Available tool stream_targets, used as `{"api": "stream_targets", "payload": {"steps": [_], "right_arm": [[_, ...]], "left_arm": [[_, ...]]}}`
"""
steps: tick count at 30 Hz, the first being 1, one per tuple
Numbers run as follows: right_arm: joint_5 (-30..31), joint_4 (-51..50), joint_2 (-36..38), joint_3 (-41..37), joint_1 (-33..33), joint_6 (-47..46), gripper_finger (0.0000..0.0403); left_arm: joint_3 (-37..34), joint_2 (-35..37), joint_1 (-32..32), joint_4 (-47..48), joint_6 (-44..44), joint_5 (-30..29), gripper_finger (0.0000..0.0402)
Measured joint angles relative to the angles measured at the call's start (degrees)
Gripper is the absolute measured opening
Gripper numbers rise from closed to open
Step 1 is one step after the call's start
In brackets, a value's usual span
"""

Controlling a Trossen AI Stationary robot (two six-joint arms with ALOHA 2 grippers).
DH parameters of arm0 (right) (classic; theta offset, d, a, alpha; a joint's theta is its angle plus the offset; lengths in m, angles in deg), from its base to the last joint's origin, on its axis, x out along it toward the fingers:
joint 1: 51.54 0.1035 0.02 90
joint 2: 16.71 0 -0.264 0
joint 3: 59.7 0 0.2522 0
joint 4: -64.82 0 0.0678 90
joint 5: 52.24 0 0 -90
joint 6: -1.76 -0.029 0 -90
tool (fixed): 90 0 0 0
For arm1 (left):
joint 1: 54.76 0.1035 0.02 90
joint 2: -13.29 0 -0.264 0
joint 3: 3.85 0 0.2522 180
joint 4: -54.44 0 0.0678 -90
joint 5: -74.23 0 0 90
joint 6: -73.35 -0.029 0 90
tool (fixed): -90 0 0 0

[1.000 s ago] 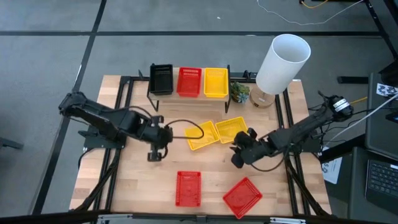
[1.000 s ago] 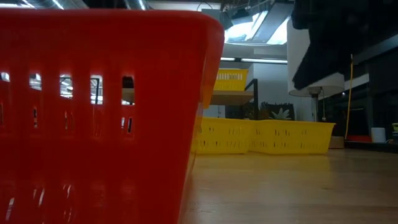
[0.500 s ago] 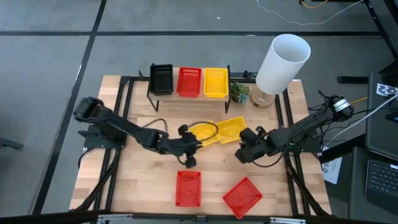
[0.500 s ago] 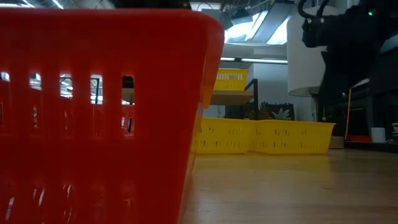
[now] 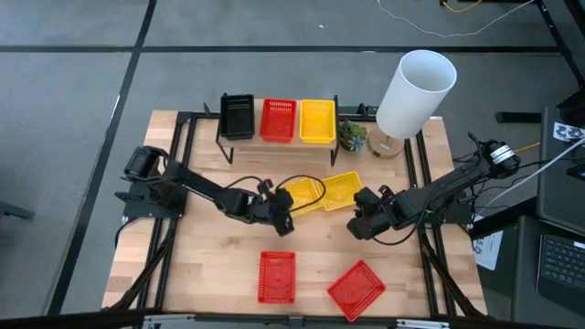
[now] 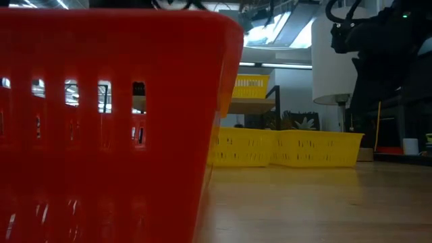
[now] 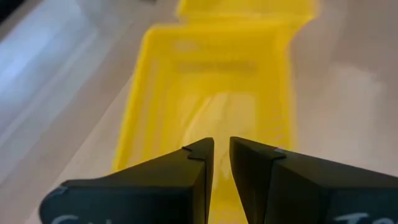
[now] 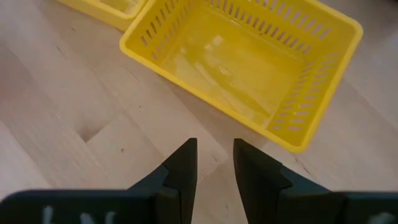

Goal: Stack baskets on shelf by color
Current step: Move the left yellow bin to the center of the table, then stack the right yellow bin on the other yellow bin on the shelf

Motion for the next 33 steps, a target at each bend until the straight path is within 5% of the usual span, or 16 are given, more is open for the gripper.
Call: {"api": "stream_targets", "payload": {"steps": [11, 19, 24, 33], "right_arm": [[0.0, -0.1, 0.0, 0.0, 0.0, 0.1, 0.0103], [0.4, 0.3, 0.0, 0.0, 0.0, 0.1, 0.0103], [0.9, 0.3, 0.0, 0.0, 0.0, 0.1, 0.0103], [17.5, 0.3, -0.9, 0.0, -3.3, 4.0, 0.0103]], "left_arm": [[0.1, -2.6, -1.1, 13.6, 2.8, 7.3, 0.0044], [0.0, 3.9, -0.3, 30.0, 2.9, -2.5, 0.0044], [0.0, 9.3, 0.4, 29.7, 3.5, -5.8, 0.0044], [0.1, 17.5, -3.7, 27.8, 4.7, -6.0, 0.0044]]}}
